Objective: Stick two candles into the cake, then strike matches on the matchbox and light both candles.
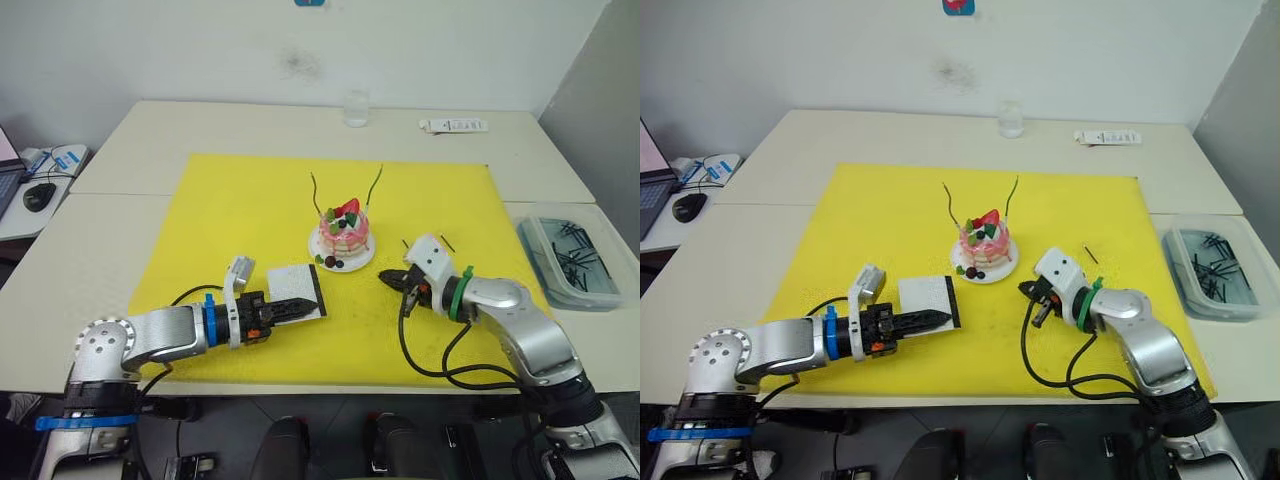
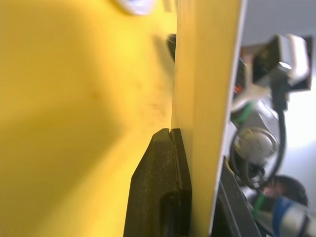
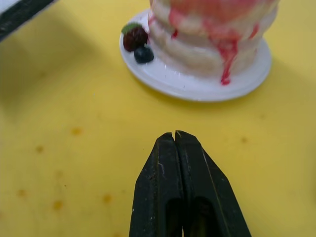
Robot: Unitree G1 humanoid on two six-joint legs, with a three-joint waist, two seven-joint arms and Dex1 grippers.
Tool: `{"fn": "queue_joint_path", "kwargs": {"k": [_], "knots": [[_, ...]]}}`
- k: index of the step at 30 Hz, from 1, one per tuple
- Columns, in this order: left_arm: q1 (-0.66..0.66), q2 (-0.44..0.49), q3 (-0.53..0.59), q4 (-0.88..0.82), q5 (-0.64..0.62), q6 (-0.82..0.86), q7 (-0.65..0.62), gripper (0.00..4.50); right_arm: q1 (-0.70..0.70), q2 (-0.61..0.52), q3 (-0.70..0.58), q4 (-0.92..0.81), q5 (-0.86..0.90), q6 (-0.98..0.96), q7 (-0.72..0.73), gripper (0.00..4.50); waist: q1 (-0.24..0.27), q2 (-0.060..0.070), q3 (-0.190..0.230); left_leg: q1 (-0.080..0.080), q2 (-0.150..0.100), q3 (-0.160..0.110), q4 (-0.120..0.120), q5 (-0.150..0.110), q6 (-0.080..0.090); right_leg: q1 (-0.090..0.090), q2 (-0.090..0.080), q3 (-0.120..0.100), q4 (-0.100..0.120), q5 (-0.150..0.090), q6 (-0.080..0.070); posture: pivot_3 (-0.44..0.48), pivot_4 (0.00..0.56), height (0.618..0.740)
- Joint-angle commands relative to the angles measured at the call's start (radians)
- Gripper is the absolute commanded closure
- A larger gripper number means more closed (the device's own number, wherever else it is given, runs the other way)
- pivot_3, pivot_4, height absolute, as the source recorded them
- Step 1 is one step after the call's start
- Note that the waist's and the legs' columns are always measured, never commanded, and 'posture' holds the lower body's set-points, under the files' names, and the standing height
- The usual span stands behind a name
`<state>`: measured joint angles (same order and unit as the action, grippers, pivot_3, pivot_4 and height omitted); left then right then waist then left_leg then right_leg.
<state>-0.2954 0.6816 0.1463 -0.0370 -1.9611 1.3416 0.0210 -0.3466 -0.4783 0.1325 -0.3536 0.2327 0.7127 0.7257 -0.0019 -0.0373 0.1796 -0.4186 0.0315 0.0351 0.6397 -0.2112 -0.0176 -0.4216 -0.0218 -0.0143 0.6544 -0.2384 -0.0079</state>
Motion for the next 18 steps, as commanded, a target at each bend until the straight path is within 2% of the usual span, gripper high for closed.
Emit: {"fn": "queue_joint_path", "kwargs": {"k": [1, 3, 5, 6, 9, 13, 18], "knots": [[-0.027, 0.045, 0.044, -0.129, -0.011, -0.025, -0.143, 4.47, 0.016, -0.026, -0.089, -0.101, 0.091, 0.035, 0.019, 4.50, 0.000, 0.000, 0.000, 0.000, 0.000, 0.000, -0.001, 0.000, 0.000, 0.000, 0.000, 0.000, -0.001, 0.000, 0.000, 0.000, 0.150, 0.740], [-0.041, 0.081, 0.054, -0.214, 0.042, -0.027, -0.217, 4.47, 0.036, -0.036, -0.137, -0.107, 0.099, 0.030, -0.008, 4.50, 0.000, 0.000, 0.000, -0.001, 0.000, 0.000, -0.003, 0.000, 0.000, 0.001, 0.000, 0.000, -0.005, 0.000, 0.001, 0.000, 0.150, 0.740], [-0.055, 0.102, 0.050, -0.299, 0.153, -0.036, -0.312, 4.47, 0.050, -0.030, -0.187, -0.094, 0.116, 0.023, -0.033, 4.50, 0.000, 0.000, 0.000, -0.001, 0.000, 0.000, -0.004, 0.000, 0.000, 0.001, 0.000, 0.000, -0.007, 0.000, 0.001, 0.000, 0.150, 0.740], [-0.061, 0.104, 0.044, -0.318, 0.182, -0.050, -0.341, 4.49, 0.056, -0.030, -0.205, -0.086, 0.124, 0.017, -0.036, 4.32, 0.001, 0.000, 0.000, -0.001, -0.001, 0.001, -0.005, 0.000, 0.000, 0.001, 0.000, 0.000, -0.008, 0.001, 0.001, 0.000, 0.150, 0.740], [-0.056, 0.092, 0.030, -0.342, 0.254, -0.098, -0.387, 4.50, 0.082, -0.012, -0.230, -0.043, 0.103, -0.035, -0.082, 3.63, 0.001, 0.000, 0.000, -0.001, -0.002, 0.003, -0.006, 0.000, 0.000, 0.001, 0.000, 0.002, -0.009, 0.000, 0.002, 0.000, 0.150, 0.740], [-0.021, 0.063, 0.005, -0.352, 0.354, -0.150, -0.409, 4.50, 0.073, 0.033, -0.185, 0.083, 0.021, -0.148, -0.158, 2.26, -0.001, 0.000, 0.000, 0.001, -0.001, 0.002, -0.009, 0.000, 0.000, 0.001, 0.000, 0.002, -0.009, 0.002, 0.006, 0.000, 0.150, 0.740], [-0.019, 0.026, -0.013, -0.354, 0.393, -0.188, -0.396, 4.50, -0.009, 0.110, -0.152, 0.285, -0.039, -0.256, -0.229, 2.26, -0.002, 0.000, 0.000, 0.001, 0.000, 0.002, -0.009, 0.000, 0.000, 0.000, 0.002, 0.002, -0.008, 0.002, 0.007, 0.000, 0.150, 0.740]]}}
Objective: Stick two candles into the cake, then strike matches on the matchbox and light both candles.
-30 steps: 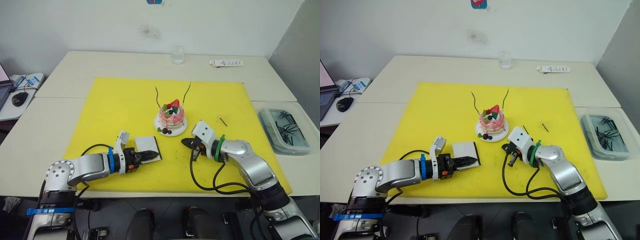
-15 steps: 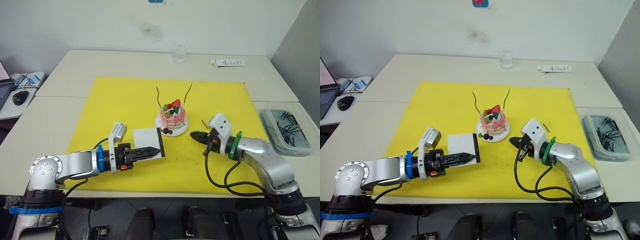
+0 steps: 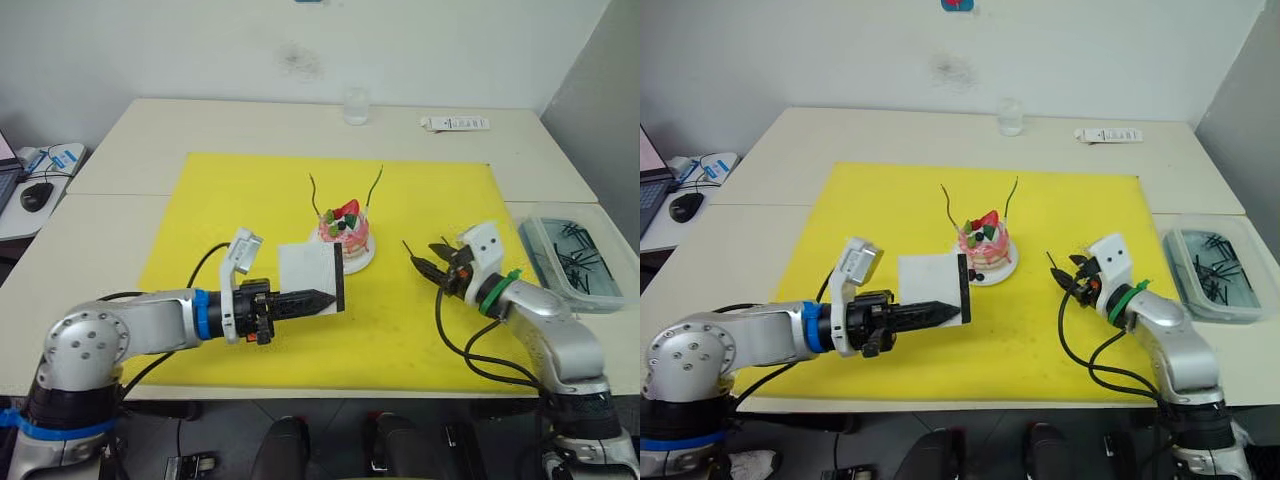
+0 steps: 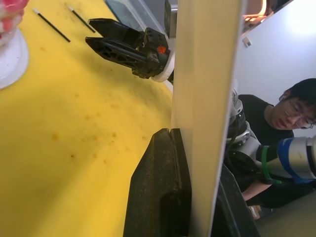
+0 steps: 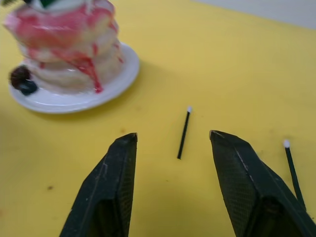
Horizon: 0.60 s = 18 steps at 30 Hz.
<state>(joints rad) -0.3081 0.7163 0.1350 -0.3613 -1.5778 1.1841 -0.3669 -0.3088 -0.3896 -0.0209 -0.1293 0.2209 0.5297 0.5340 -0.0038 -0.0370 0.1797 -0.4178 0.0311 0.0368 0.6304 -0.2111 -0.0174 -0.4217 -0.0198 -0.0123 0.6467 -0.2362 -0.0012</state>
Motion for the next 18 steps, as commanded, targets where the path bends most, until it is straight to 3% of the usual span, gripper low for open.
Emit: {"fn": "queue_joint_path", "kwargs": {"k": [1, 8, 18], "knots": [[-0.004, -0.012, -0.004, -0.032, 0.016, -0.034, -0.007, 4.50, -0.063, 0.036, 0.005, 0.096, -0.033, -0.087, -0.050, 2.26, 0.000, 0.000, 0.000, 0.000, 0.000, 0.000, 0.000, 0.000, 0.000, 0.000, 0.000, 0.000, 0.000, 0.000, 0.000, 0.000, 0.150, 0.740], [0.020, -0.010, 0.000, -0.052, 0.012, -0.051, 0.005, 4.50, -0.123, 0.109, 0.035, 0.211, -0.084, -0.153, -0.115, 2.26, 0.000, 0.000, 0.000, -0.001, -0.001, 0.001, 0.000, 0.000, 0.000, 0.000, 0.000, 0.000, 0.000, -0.001, 0.002, 0.000, 0.150, 0.740], [0.057, -0.007, 0.003, -0.078, 0.006, -0.080, 0.031, 4.50, -0.079, 0.152, 0.043, 0.194, -0.124, -0.099, -0.201, 2.26, 0.000, 0.000, 0.000, 0.001, 0.000, 0.000, 0.000, 0.000, 0.000, 0.001, 0.000, 0.000, 0.002, -0.001, 0.002, 0.000, 0.150, 0.740]]}}
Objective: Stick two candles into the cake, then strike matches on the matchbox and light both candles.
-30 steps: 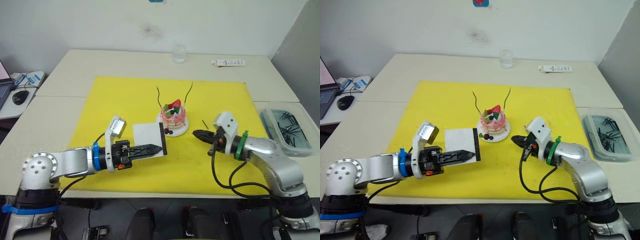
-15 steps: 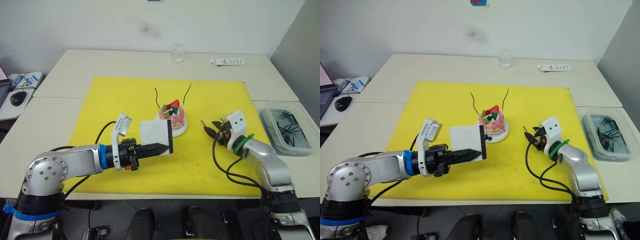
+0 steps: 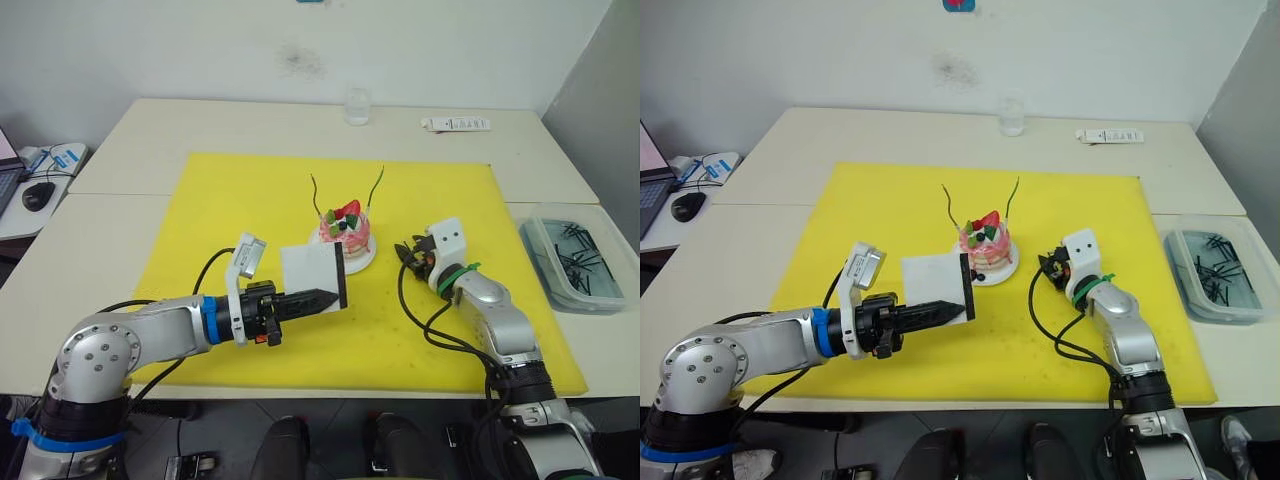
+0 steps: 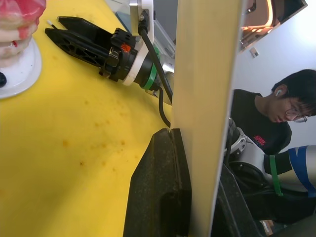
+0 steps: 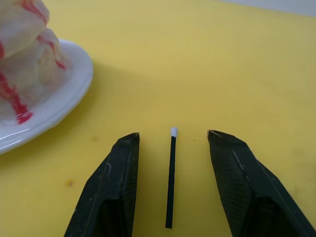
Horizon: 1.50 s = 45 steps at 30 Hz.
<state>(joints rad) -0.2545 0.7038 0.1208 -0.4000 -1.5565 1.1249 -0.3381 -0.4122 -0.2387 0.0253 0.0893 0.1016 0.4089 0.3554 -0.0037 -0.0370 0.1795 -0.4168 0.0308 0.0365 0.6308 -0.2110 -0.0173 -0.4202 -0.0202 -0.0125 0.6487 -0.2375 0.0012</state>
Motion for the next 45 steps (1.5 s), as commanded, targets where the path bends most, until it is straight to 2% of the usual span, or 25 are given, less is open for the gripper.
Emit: {"fn": "queue_joint_path", "kwargs": {"k": [1, 12, 16, 20, 24, 30, 34, 39, 45], "knots": [[0.006, 0.006, 0.018, -0.041, -0.016, -0.023, 0.004, 4.50, 0.031, 0.003, -0.005, -0.032, -0.004, 0.026, -0.025, 2.26, 0.000, 0.000, 0.000, 0.000, 0.000, 0.000, 0.000, 0.000, 0.000, 0.000, 0.000, 0.000, 0.000, 0.000, 0.000, 0.000, 0.150, 0.740], [0.009, 0.009, 0.013, -0.042, -0.010, -0.036, 0.007, 4.50, 0.065, 0.011, -0.006, -0.082, 0.004, 0.067, -0.040, 2.26, 0.001, 0.000, 0.000, 0.000, 0.000, 0.000, 0.000, 0.000, 0.000, 0.000, 0.000, 0.000, 0.000, 0.000, 0.000, 0.000, 0.150, 0.740], [0.008, 0.004, 0.009, -0.040, -0.004, -0.040, 0.008, 4.50, 0.053, 0.023, -0.008, -0.043, 0.012, 0.040, -0.029, 3.07, 0.001, 0.000, -0.001, 0.000, 0.000, 0.000, 0.000, 0.000, 0.000, 0.000, 0.000, 0.000, 0.000, 0.000, 0.000, 0.000, 0.150, 0.740], [0.010, -0.004, 0.009, -0.038, -0.004, -0.048, 0.017, 4.50, 0.040, 0.037, -0.011, 0.003, 0.019, -0.002, -0.014, 4.46, 0.000, -0.001, -0.001, 0.001, 0.000, 0.000, 0.001, 0.000, 0.000, 0.001, 0.000, 0.000, 0.001, 0.000, 0.000, 0.000, 0.150, 0.740], [0.015, -0.007, 0.009, -0.043, -0.007, -0.053, 0.025, 4.50, 0.044, 0.032, -0.016, 0.021, 0.023, -0.031, -0.003, 4.46, 0.000, -0.002, -0.002, 0.002, 0.000, 0.000, 0.001, 0.000, 0.000, 0.001, 0.000, 0.000, 0.001, 0.001, 0.000, 0.000, 0.150, 0.740], [0.029, -0.010, 0.011, -0.035, 0.006, -0.068, 0.033, 4.50, 0.075, -0.022, -0.053, -0.098, 0.078, -0.002, 0.051, 4.46, 0.002, -0.002, -0.002, 0.001, 0.000, 0.000, 0.001, 0.000, 0.000, 0.001, 0.000, 0.000, 0.001, 0.001, 0.000, 0.000, 0.150, 0.740], [0.006, -0.016, 0.014, -0.005, 0.048, -0.082, 0.027, 4.50, 0.074, -0.144, -0.054, -0.259, 0.128, 0.093, 0.156, 4.46, 0.003, -0.001, -0.002, 0.000, -0.001, 0.000, 0.001, 0.000, 0.000, 0.001, 0.000, 0.000, 0.001, 0.001, 0.000, 0.000, 0.150, 0.740], [-0.046, -0.029, 0.000, 0.048, 0.176, -0.116, -0.005, 4.50, 0.041, -0.359, -0.040, -0.522, 0.276, 0.224, 0.381, 4.46, 0.003, -0.001, -0.001, 0.001, -0.001, 0.000, 0.002, 0.000, 0.000, 0.001, 0.002, 0.000, 0.001, 0.001, 0.001, 0.000, 0.150, 0.740], [-0.115, -0.099, -0.014, 0.108, 0.249, -0.128, -0.025, 4.50, -0.040, -0.465, 0.078, -0.648, 0.219, 0.220, 0.427, 4.46, 0.002, -0.001, -0.002, 0.000, 0.000, -0.002, 0.002, 0.000, 0.000, 0.001, 0.002, -0.001, 0.001, 0.001, 0.001, 0.000, 0.150, 0.740]]}}
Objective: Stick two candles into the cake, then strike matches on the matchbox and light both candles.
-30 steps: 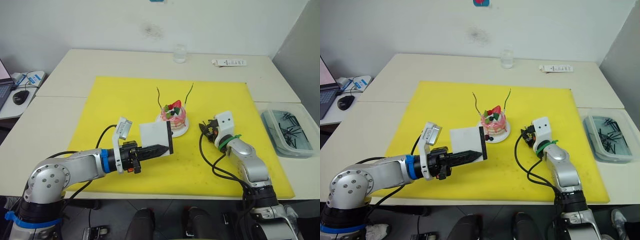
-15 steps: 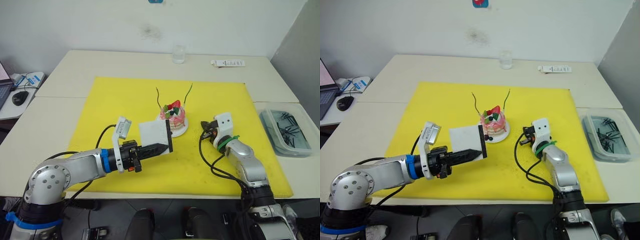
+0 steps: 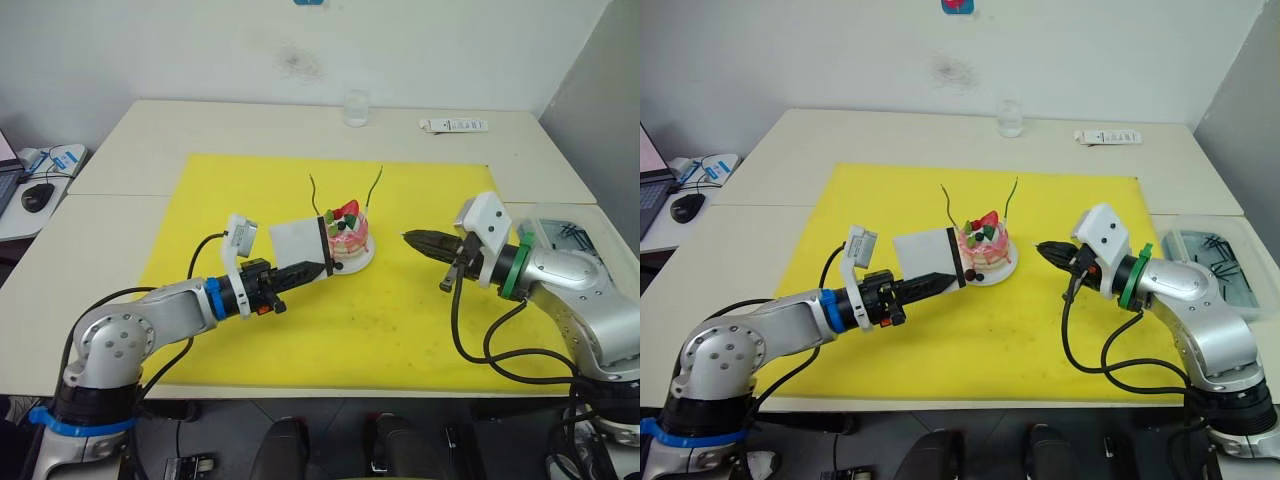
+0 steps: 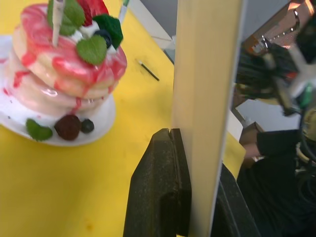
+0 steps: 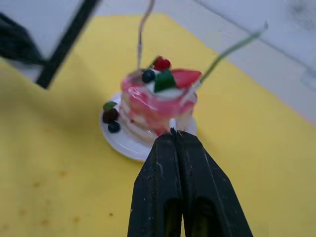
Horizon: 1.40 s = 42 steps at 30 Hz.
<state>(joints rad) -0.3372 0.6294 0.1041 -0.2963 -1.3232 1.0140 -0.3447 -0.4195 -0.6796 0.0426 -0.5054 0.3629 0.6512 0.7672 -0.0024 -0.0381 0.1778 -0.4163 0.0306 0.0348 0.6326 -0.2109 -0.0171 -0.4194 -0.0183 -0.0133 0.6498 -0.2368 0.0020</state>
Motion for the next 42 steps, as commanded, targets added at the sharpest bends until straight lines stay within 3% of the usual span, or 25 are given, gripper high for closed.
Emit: {"fn": "queue_joint_path", "kwargs": {"k": [1, 10, 20, 42], "knots": [[-0.041, -0.035, 0.004, 0.008, 0.020, -0.014, -0.017, 4.50, -0.046, -0.022, 0.085, -0.060, -0.059, -0.027, 0.007, 4.46, 0.001, 0.000, 0.000, 0.000, 0.000, 0.000, 0.000, 0.000, 0.000, 0.000, 0.000, 0.000, 0.000, 0.000, 0.000, 0.000, 0.150, 0.740], [-0.073, -0.074, 0.030, 0.019, -0.005, 0.024, -0.001, 4.50, -0.127, 0.026, 0.215, -0.022, -0.181, -0.098, -0.024, 4.46, 0.000, 0.000, 0.000, -0.001, -0.001, 0.001, 0.001, 0.000, 0.000, 0.000, 0.000, 0.001, 0.000, 0.000, 0.000, 0.000, 0.150, 0.740], [-0.091, -0.085, 0.044, 0.033, 0.000, 0.042, 0.002, 4.50, -0.186, 0.091, 0.251, 0.000, -0.241, -0.129, -0.017, 4.46, 0.000, 0.000, 0.000, -0.001, -0.001, 0.001, 0.008, 0.000, 0.000, 0.000, 0.000, 0.001, 0.006, 0.000, 0.001, 0.000, 0.150, 0.740], [-0.084, -0.086, 0.049, 0.024, 0.003, 0.044, -0.017, 4.50, -0.205, 0.116, 0.307, 0.058, -0.323, -0.177, 0.018, 4.46, 0.000, 0.000, 0.000, -0.001, -0.001, 0.000, 0.012, 0.000, 0.000, 0.000, -0.001, 0.001, 0.012, 0.000, 0.000, 0.000, 0.150, 0.740]]}}
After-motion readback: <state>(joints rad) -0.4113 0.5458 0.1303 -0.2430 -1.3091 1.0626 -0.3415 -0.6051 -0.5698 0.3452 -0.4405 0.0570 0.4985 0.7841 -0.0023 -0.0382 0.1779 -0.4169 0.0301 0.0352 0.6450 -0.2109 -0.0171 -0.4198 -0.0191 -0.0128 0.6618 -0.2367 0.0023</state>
